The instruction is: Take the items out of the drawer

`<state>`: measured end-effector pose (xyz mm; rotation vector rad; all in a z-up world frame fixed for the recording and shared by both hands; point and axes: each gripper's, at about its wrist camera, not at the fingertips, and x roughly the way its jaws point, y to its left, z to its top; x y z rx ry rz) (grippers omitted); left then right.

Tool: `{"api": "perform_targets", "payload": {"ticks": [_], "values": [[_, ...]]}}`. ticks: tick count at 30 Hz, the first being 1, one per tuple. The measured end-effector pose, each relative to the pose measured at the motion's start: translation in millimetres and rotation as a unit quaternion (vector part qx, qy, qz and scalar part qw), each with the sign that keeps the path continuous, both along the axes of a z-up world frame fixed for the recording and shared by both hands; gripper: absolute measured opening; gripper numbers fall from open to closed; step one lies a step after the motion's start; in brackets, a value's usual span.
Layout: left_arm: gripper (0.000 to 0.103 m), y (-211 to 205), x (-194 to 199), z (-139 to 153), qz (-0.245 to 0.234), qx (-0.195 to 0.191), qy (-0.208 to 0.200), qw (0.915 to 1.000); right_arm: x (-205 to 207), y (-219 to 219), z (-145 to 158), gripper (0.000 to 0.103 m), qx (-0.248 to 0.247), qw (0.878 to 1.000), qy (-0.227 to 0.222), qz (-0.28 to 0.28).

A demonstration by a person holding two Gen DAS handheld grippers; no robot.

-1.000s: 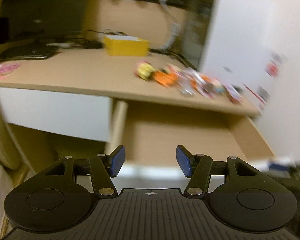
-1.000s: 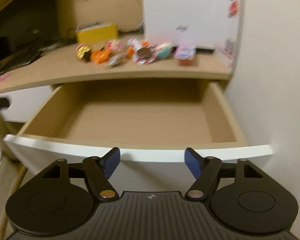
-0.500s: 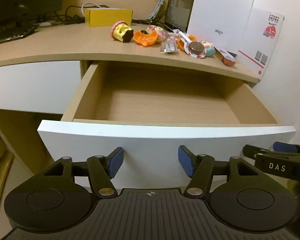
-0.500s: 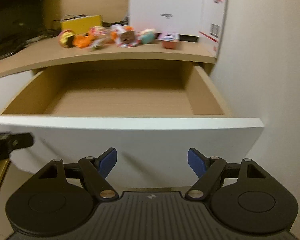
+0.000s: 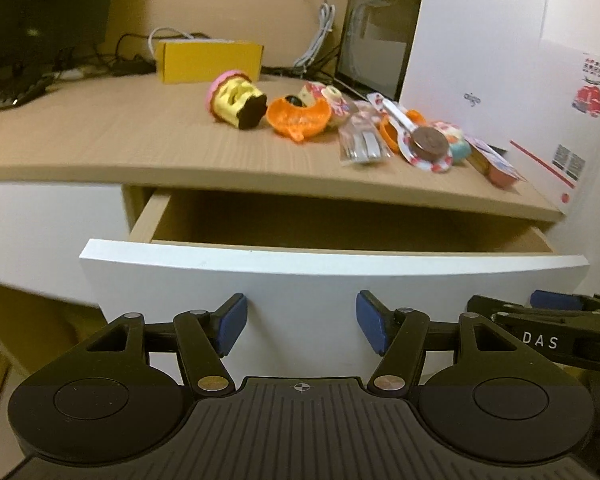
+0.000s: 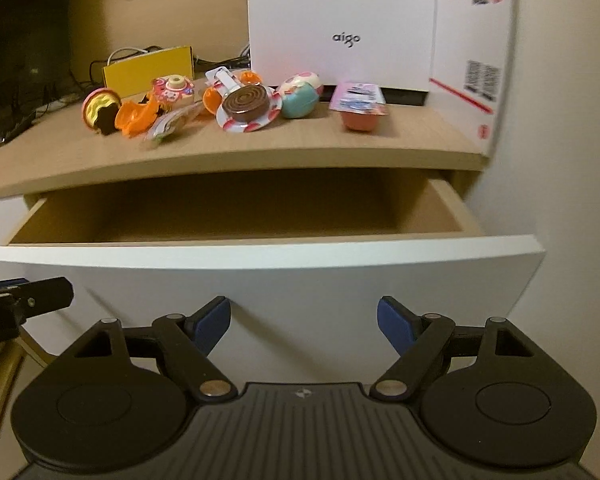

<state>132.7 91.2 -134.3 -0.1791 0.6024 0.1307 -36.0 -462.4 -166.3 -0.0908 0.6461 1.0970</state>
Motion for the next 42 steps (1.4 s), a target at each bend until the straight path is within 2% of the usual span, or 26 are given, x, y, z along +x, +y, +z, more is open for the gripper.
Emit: {"api": "perform_targets", "payload": {"ticks": [4, 10, 14, 18, 22, 28, 31, 35, 42], "values": [[0.065, 7.3, 27.6, -4.6, -0.004, 0.015, -0.011, 0.9998, 8.6, 27.6, -0.8, 0.081, 0.012, 1.0, -0.012, -0.009], [0.066, 16.2, 59.3, -7.7, 0.001, 0.014, -0.02, 0.9997, 21.1, 64.0, -1.9, 0.081, 0.022, 0.999, -0.026, -0.016], [0.074, 18.1, 66.3, -7.3, -0.001, 0.0, -0.018, 0.9998, 26.1, 80.6, -1.8, 0.085, 0.018, 1.0, -0.021, -0.011], [0.069, 15.8, 61.0, -5.5, -0.006, 0.014, -0.009, 0.9998, 23.2, 82.2, -0.1, 0.085, 0.011, 1.0, -0.026, -0.011], [0.069, 10.9, 38.0, 10.9, -0.007, 0.014, 0.01, 0.9998, 22.4, 62.3, 10.7, 0.085, 0.005, 1.0, 0.008, -0.009], [0.069, -10.0, -12.1, 34.5, -0.016, 0.01, 0.032, 0.9993, 3.1, 5.7, 34.2, 0.085, -0.007, 1.0, 0.023, -0.005], [0.069, -19.0, -29.6, 42.8, -0.018, 0.004, 0.031, 0.9993, -6.4, -25.5, 42.6, 0.085, -0.007, 0.999, 0.038, -0.002], [0.069, -31.4, -42.5, 53.8, -0.033, 0.014, 0.026, 0.999, -23.8, -49.3, 48.5, 0.085, 0.003, 1.0, 0.028, 0.001], [0.068, -44.3, -52.3, 62.8, -0.043, 0.026, 0.027, 0.9984, -31.3, -66.9, 52.3, 0.085, 0.006, 1.0, 0.023, 0.006]]}}
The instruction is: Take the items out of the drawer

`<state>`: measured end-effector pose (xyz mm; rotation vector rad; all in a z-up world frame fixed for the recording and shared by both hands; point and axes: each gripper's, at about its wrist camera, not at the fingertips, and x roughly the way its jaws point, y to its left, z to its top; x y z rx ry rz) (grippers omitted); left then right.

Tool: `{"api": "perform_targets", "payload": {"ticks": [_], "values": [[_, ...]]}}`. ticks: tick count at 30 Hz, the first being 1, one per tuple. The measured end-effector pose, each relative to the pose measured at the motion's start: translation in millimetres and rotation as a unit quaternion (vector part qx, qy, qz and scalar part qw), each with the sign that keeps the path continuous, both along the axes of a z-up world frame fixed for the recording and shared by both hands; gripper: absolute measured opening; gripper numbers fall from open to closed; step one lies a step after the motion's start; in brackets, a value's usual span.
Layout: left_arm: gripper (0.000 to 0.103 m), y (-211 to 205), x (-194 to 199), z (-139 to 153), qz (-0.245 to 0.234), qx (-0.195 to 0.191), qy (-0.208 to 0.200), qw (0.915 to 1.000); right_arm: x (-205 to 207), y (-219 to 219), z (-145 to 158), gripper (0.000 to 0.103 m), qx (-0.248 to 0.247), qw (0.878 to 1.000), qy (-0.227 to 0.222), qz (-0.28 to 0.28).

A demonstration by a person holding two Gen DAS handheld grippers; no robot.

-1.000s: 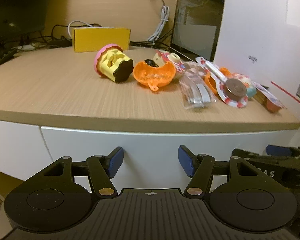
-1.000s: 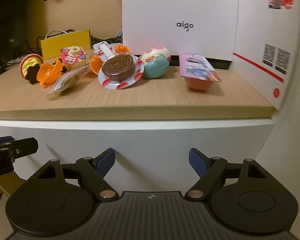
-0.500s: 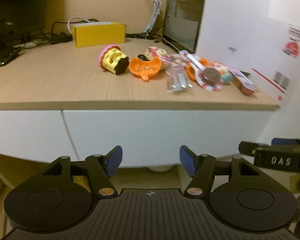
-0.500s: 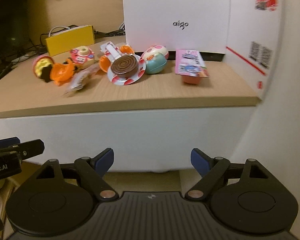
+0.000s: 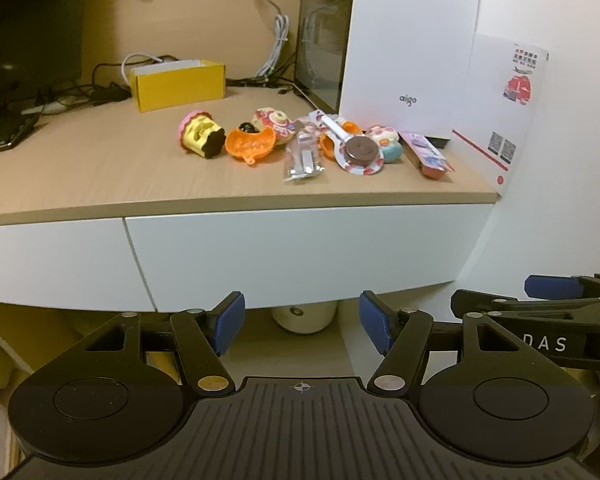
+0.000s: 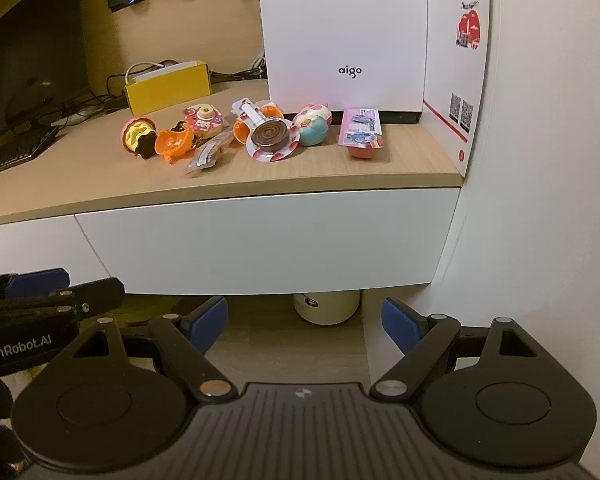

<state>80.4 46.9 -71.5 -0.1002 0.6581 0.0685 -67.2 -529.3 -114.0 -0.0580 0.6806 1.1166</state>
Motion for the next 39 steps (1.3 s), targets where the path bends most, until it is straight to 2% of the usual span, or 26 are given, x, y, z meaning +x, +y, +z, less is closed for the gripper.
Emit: {"api": "perform_targets", "payload": {"ticks": [10, 39], "values": [[0.068, -0.9, -0.2, 0.0, 0.016, 0.0, 0.006, 0.9999, -3.3, -3.9, 3.8, 0.085, 0.004, 1.0, -0.003, 0.01], [0.068, 0.6, -7.8, -3.0, 0.015, -0.002, 0.008, 0.9999, -7.3, -6.6, -0.3, 0.085, 0.009, 1.0, -0.001, 0.009]]}}
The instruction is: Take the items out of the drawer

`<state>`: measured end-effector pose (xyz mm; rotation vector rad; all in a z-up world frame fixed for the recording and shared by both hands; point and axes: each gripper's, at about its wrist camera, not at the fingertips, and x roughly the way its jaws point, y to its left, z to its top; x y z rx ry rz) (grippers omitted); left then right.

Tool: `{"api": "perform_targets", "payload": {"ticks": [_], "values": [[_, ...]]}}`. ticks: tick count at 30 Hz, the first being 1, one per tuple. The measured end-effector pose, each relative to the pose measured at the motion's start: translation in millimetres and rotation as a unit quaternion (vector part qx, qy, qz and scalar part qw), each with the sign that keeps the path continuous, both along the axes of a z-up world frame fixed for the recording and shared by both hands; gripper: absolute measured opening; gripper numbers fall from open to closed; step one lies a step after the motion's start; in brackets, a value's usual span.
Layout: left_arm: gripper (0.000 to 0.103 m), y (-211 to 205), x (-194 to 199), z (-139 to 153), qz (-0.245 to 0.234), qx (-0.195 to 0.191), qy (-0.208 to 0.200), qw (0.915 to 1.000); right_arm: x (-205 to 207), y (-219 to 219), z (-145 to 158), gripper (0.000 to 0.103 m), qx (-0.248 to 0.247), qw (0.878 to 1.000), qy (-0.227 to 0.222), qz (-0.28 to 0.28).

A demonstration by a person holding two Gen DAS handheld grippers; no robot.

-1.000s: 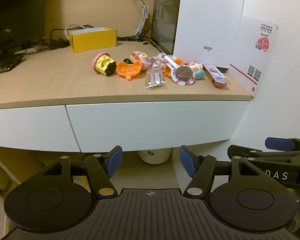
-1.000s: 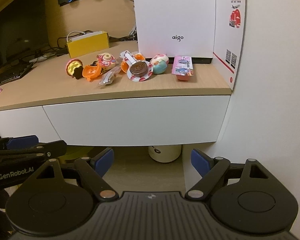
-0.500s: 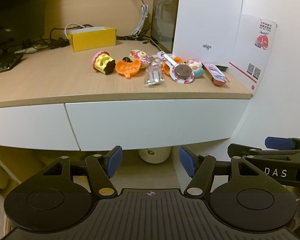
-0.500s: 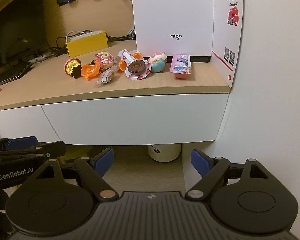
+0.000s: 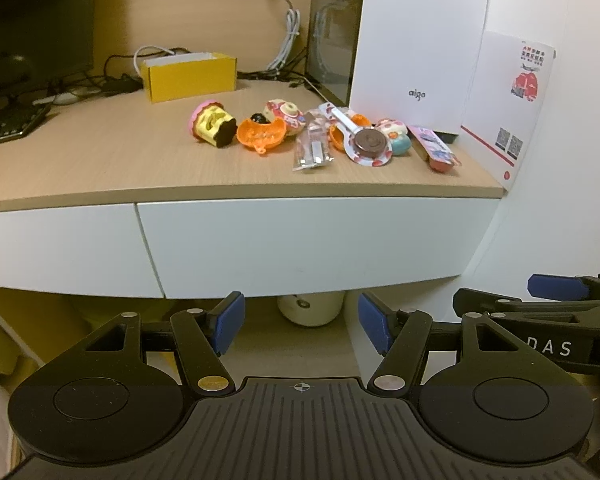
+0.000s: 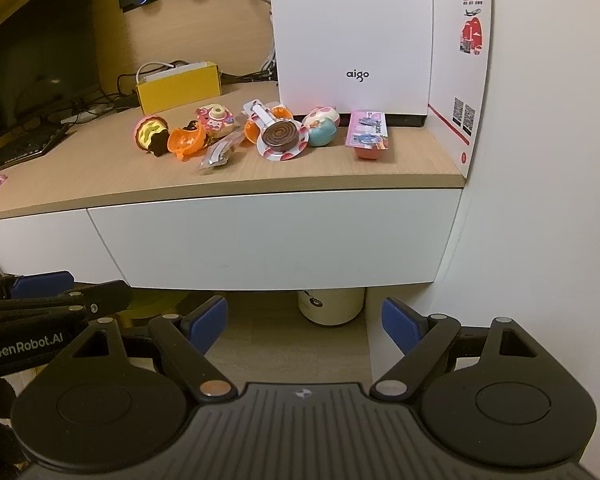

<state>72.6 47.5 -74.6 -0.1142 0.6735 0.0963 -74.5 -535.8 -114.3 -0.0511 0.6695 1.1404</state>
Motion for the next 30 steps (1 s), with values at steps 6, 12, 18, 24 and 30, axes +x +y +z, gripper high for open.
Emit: {"api": "perform_targets", "payload": {"ticks": [6, 12, 18, 24, 30], "values": [[0.068, 0.4, -1.3, -1.7, -0.001, -0.002, 0.004, 1.0, -0.1, 0.0, -1.2, 0.085, -0.001, 1.0, 0.002, -0.001], [0.068, 1.1, -1.5, -2.1, 0.001, -0.003, 0.005, 1.0, -0.3, -0.3, -1.2, 0.085, -0.002, 1.0, 0.001, -0.002], [0.068, 1.2, -1.8, -2.4, 0.0, -0.004, 0.006, 1.0, -0.1, -0.3, -1.3, 0.085, -0.001, 1.0, 0.002, -0.002], [0.068, 1.4, -1.8, -2.6, 0.0, -0.003, 0.006, 1.0, 0.4, -0.9, -1.9, 0.085, -0.002, 1.0, 0.003, -0.002], [0.068, 1.4, -1.9, -2.9, -0.001, -0.003, 0.006, 1.0, 2.1, -1.0, -3.4, 0.085, -0.003, 1.0, 0.005, -0.001]]}}
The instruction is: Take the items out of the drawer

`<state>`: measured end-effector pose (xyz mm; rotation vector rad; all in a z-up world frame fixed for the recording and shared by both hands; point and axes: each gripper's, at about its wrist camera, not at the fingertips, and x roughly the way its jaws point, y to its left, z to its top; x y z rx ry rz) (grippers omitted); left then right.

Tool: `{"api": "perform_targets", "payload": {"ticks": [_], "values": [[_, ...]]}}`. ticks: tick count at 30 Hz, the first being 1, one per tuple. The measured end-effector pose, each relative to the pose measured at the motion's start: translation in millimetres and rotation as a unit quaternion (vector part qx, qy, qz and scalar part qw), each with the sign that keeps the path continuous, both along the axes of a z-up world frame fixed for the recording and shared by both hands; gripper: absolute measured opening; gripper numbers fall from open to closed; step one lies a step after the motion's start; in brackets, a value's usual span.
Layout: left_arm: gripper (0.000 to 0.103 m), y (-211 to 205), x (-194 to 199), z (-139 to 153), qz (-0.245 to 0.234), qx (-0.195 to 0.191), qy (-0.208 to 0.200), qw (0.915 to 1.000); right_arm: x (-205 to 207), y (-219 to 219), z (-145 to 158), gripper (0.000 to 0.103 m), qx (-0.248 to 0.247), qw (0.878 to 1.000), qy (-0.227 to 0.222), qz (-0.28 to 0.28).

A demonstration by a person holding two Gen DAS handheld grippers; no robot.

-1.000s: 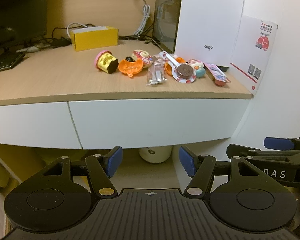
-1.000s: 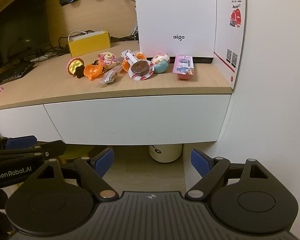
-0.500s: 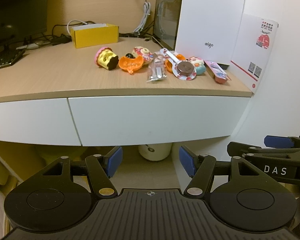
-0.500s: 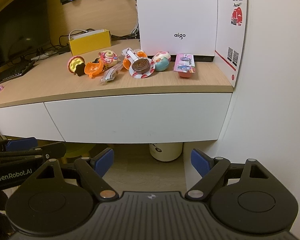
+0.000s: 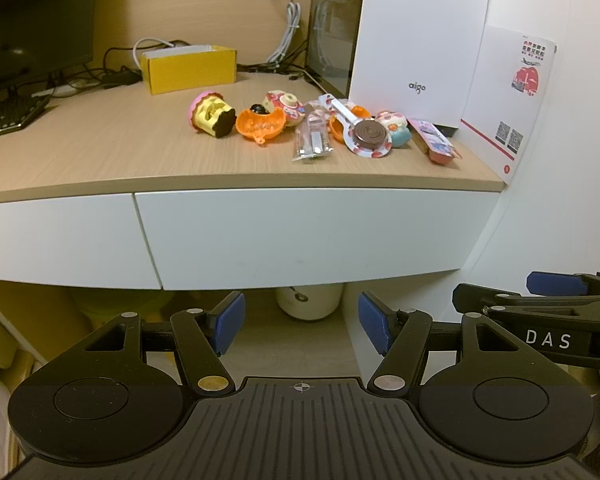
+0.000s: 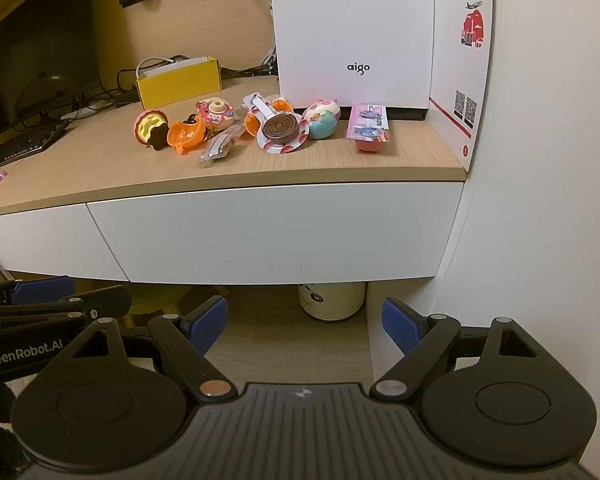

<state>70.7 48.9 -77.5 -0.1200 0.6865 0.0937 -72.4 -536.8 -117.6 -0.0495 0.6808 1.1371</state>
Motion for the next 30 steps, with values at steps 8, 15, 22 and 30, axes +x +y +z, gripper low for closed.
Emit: {"api": "perform_targets", "payload": {"ticks": [8, 15, 22, 30], "values": [[0.068, 0.3, 0.2, -0.4, 0.0, 0.0, 0.0, 1.0, -0.8, -0.1, -0.5, 0.085, 0.001, 1.0, 0.001, -0.001], [0.068, -0.5, 0.5, -4.2, -0.001, -0.003, 0.006, 1.0, -1.9, 0.7, -2.9, 0.085, 0.0, 1.0, 0.001, 0.0], [0.068, -1.9, 1.1, -4.4, -0.003, -0.002, 0.004, 1.0, -0.4, 1.6, -3.3, 0.085, -0.001, 1.0, 0.003, -0.003], [0.068, -1.7, 0.8, -5.1, -0.003, -0.005, 0.006, 1.0, -0.8, 1.5, -3.7, 0.085, -0.002, 1.0, 0.004, -0.001]]}}
